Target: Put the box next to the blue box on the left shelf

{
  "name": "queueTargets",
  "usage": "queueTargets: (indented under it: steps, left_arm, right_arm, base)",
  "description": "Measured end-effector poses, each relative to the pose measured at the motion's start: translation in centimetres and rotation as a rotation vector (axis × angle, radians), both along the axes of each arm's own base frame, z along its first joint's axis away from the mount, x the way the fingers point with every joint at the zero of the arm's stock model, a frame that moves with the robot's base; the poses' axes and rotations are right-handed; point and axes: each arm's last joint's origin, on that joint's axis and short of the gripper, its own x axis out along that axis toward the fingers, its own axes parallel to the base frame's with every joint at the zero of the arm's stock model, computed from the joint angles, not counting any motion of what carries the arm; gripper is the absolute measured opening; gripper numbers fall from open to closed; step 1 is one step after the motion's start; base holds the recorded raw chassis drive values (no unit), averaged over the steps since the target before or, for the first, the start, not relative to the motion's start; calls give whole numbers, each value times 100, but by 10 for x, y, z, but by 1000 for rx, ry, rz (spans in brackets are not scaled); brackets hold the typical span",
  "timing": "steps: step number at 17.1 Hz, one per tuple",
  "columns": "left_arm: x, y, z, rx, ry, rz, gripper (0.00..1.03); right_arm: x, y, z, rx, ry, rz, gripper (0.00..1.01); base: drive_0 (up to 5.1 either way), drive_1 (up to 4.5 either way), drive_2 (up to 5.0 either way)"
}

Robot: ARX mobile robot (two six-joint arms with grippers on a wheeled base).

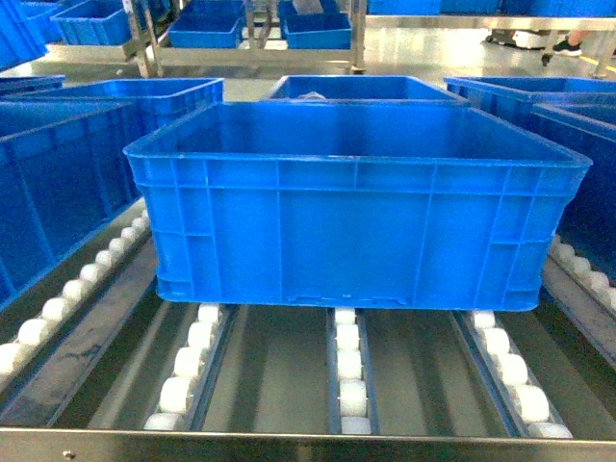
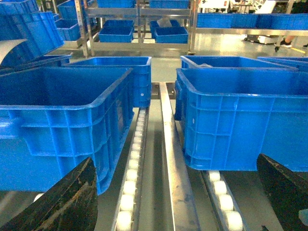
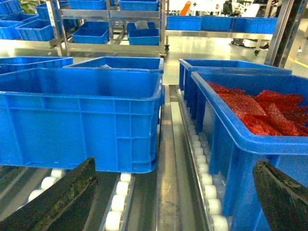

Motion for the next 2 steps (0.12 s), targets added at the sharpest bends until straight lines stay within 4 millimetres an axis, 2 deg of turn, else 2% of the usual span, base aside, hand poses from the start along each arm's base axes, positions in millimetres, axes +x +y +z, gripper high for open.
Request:
queueTargets:
  steps: [2]
  left_arm:
    - [0, 0, 0, 0, 0, 0, 98]
  right_arm:
    - [0, 0, 0, 0, 0, 0, 98]
  base:
    - [0, 0, 0]
